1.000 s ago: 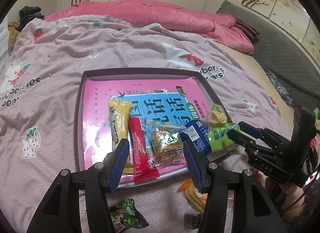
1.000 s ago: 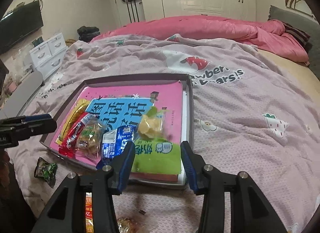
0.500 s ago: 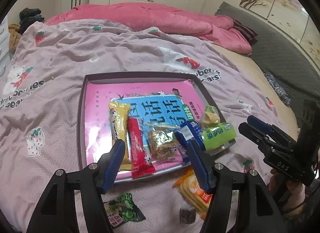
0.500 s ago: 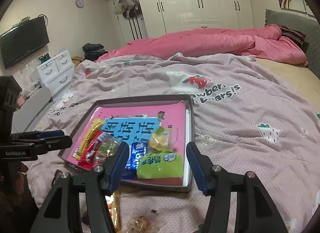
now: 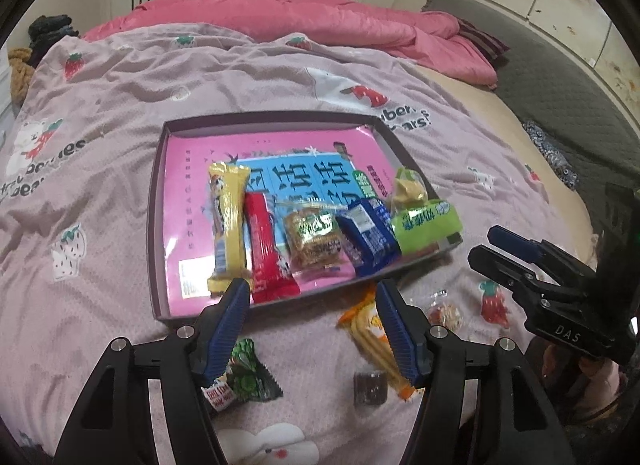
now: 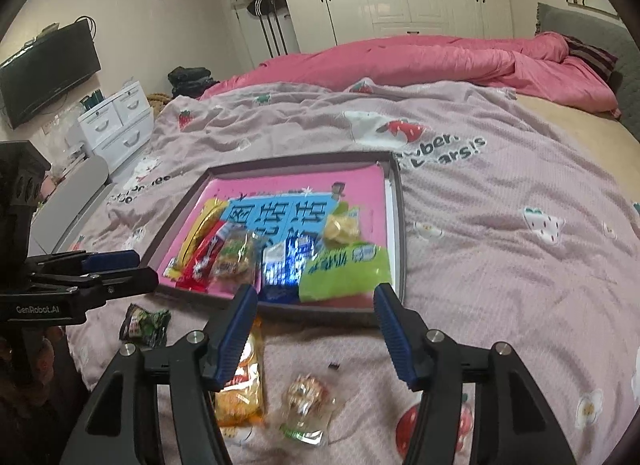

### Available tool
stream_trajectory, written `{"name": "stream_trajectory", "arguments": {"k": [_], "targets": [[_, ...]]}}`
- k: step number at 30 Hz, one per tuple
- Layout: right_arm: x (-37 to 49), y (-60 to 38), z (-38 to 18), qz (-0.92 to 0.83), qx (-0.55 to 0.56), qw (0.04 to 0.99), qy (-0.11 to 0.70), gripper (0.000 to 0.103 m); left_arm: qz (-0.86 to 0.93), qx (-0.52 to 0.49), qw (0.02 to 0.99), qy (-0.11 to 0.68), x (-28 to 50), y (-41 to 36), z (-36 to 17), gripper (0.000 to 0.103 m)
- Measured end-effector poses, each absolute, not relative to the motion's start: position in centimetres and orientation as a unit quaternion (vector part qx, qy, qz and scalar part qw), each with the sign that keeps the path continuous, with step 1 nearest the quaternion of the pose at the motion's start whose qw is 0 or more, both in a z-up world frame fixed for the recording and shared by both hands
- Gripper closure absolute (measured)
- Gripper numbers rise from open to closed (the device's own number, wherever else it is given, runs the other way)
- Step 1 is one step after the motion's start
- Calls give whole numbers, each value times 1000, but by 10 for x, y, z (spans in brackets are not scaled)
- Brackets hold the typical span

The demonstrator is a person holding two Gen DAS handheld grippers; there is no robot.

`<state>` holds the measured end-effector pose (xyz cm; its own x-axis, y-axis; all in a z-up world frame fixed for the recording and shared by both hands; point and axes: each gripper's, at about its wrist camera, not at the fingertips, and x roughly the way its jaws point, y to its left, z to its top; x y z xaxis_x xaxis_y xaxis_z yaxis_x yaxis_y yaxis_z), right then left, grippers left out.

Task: Organize snacks
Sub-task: 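Withdraw both tools from the tray toward the snacks on the bed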

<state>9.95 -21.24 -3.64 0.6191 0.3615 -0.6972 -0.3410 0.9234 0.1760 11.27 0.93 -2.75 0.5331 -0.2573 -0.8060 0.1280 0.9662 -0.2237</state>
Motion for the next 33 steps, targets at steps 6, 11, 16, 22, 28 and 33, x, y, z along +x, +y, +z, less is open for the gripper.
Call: {"name": "stream_trajectory", "arguments": {"k": [6,11,16,22,28,33], "targets": [[93,-214,-39,186,15,897,401,43,-115,-54,866,484,98,4,-35,36],[88,-216,-41,179,17,894,411,43,-121,-45,855,502,85,-5,-47,36],[83,-214,-45,176,8,889,422,43,-129,-34,844,520,78,-15,-60,36],[78,-206,-51,172,-5,883,437,43,-133,-16,839,527,72,-27,-70,36],[73,-202,-55,172,-8,879,445,43,-138,-10,832,537,71,-33,-79,36],[75,-202,-60,169,-7,874,456,43,-141,-8,828,542,73,-36,-84,36]]}}
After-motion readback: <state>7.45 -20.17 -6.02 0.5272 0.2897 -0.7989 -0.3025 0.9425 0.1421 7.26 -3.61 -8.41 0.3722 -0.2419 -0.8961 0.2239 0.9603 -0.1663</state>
